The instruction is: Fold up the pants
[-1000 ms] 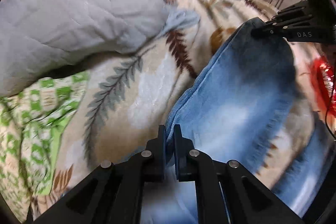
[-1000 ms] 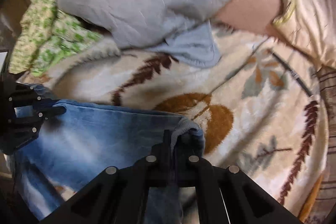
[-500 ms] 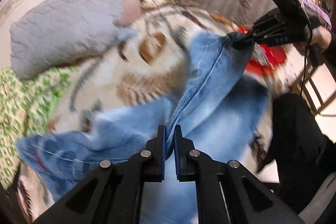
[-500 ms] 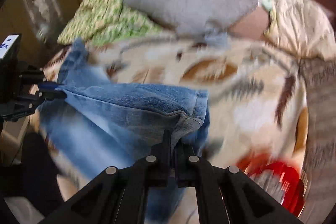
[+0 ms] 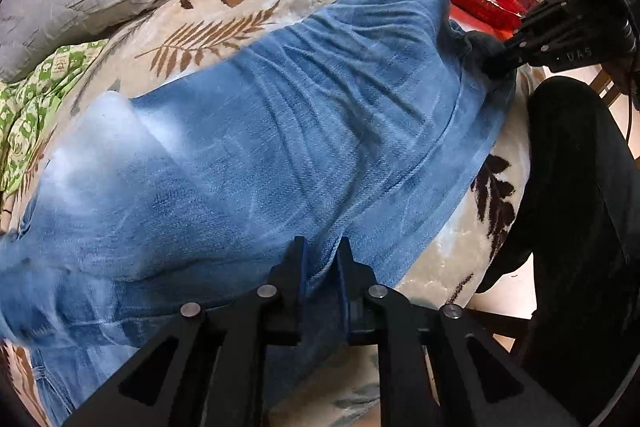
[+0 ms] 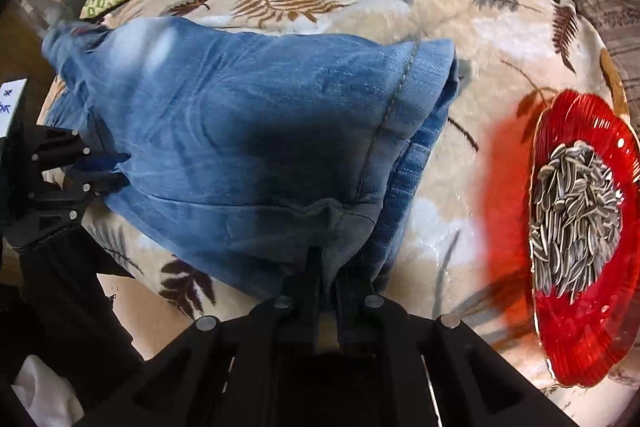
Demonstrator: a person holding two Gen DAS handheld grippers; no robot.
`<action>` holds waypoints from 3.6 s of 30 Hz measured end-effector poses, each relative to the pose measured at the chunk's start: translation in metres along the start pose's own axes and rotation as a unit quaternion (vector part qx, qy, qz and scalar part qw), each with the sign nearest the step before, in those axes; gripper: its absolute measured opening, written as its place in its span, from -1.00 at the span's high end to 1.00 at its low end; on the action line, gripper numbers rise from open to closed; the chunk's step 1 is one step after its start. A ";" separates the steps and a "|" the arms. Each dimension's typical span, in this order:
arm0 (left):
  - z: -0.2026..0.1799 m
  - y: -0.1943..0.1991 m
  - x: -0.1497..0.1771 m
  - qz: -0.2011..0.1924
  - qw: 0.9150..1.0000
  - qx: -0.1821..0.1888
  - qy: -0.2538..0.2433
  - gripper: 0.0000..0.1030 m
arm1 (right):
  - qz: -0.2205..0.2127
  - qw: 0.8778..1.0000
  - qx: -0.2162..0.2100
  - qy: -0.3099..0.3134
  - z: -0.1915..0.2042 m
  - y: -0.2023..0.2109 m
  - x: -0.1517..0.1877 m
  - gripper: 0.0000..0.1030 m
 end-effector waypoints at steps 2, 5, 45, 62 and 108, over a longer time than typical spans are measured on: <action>-0.001 0.000 0.000 0.001 1.000 -0.005 -0.004 0.76 | -0.004 1.000 0.002 -0.002 0.000 0.002 -0.001 0.84; -0.003 0.004 -0.003 0.005 1.000 -0.001 0.004 0.56 | -0.012 1.000 0.012 0.002 0.000 0.013 0.001 0.66; 0.265 0.145 0.101 -0.049 0.949 -0.211 0.228 -0.97 | -0.106 0.973 -0.018 0.203 0.316 -0.057 -0.134 -0.69; 0.238 0.161 0.106 -0.053 0.964 -0.091 0.243 0.73 | -0.134 0.956 -0.074 0.250 0.327 -0.042 -0.132 0.73; 0.115 0.061 0.081 0.091 0.984 -0.152 -0.003 -0.95 | -0.082 0.966 -0.029 0.245 0.217 -0.055 -0.037 0.29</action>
Point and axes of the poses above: each gripper's, at about its wrist camera, not at the fingertips, and y roughly against the way its jaws point, z to its left, x to its underside, the point moved 4 cm from there along -y, roughly the way its jaws point, and after that the axes turned 8 degrees about -z, right-handed, at the moved point
